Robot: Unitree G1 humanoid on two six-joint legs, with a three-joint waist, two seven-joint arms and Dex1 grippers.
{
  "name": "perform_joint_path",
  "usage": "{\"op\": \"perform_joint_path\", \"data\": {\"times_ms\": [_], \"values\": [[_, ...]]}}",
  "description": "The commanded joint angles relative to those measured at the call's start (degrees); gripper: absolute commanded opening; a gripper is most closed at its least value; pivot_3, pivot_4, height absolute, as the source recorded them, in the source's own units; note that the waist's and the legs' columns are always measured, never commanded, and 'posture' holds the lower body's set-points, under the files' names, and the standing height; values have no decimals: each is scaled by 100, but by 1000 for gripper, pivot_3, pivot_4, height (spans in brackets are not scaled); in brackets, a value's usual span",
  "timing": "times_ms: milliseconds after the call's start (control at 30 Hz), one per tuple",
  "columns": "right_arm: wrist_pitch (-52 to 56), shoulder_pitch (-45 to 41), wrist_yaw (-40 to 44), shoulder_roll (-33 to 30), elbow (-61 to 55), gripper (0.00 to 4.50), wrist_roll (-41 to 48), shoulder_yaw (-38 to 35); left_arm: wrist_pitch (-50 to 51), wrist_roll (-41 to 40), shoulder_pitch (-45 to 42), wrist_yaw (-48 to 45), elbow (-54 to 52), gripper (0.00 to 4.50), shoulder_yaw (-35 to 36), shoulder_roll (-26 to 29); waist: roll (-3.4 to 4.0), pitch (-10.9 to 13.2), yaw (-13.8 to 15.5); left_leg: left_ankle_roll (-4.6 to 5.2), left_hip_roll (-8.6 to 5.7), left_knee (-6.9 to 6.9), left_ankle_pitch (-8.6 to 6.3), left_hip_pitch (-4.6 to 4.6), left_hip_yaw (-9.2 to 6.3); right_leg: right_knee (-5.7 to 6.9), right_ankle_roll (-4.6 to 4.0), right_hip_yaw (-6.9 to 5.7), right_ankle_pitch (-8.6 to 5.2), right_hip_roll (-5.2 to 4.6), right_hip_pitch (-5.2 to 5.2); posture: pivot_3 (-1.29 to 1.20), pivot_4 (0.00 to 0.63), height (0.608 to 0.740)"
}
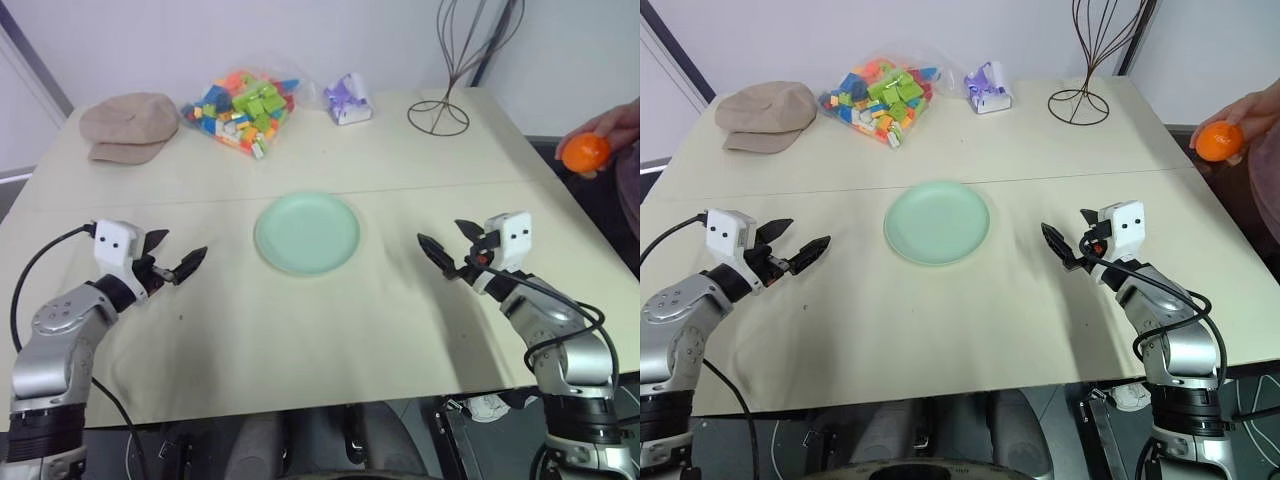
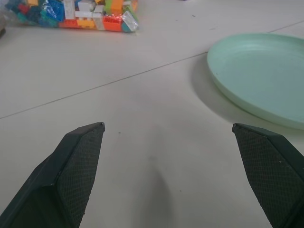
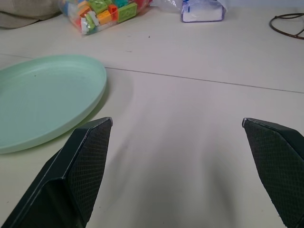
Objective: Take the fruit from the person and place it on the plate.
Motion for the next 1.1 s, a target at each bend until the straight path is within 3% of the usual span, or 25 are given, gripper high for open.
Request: {"op": "perform_joint_path", "data": {"times_ms": [33,1100], "values": [[-126,-68,-15,-7,-51,4474,20,-182,66,-248,-89,-80,-161,4500,92,-33,0,0,0,0,0,0,0,0,0,1,1,0,1,1,0,0,150,740],[-152,-70,-14,1,6,4474,-4,-127,54,-107,-9,124,-286,4500,129,59,0,0,0,0,0,2,0,0,0,1,8,1,4,3,1,0,150,740]]}}
